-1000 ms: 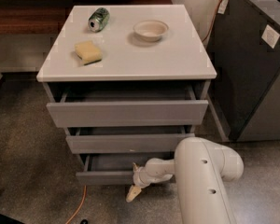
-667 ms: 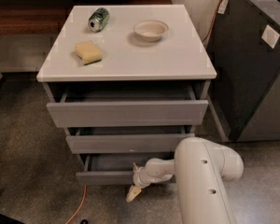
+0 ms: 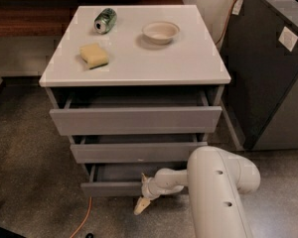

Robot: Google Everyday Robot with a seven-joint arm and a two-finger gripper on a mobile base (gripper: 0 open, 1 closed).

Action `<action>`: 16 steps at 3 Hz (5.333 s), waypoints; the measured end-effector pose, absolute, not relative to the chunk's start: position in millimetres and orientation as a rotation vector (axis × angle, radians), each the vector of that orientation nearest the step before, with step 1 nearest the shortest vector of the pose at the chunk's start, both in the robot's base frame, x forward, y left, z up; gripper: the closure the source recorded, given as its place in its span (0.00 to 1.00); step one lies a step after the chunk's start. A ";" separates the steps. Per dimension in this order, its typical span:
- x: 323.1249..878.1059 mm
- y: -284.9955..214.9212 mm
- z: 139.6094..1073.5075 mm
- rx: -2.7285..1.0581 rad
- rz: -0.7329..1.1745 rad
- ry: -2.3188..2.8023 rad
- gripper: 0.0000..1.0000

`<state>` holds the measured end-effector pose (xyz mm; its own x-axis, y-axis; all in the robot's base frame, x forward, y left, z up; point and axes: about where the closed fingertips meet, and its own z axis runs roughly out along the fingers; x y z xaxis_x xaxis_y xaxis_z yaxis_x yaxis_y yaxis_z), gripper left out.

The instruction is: Place sponge into bottom drawer

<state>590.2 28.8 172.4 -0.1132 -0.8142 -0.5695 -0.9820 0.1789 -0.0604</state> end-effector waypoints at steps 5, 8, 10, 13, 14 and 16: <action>472.3 86.8 234.6 -1.541 0.711 1.922 0.00; 472.5 92.0 397.3 -1.705 0.598 1.957 0.00; 464.8 94.4 468.6 -1.789 0.549 1.915 0.00; 494.8 80.4 531.1 -1.751 0.532 1.829 0.00; 510.0 79.5 563.1 -1.780 0.500 1.803 0.00; 541.2 86.7 630.5 -1.869 0.416 1.769 0.00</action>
Offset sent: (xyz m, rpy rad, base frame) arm -0.1175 0.0595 0.0233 0.2215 0.1307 -0.0250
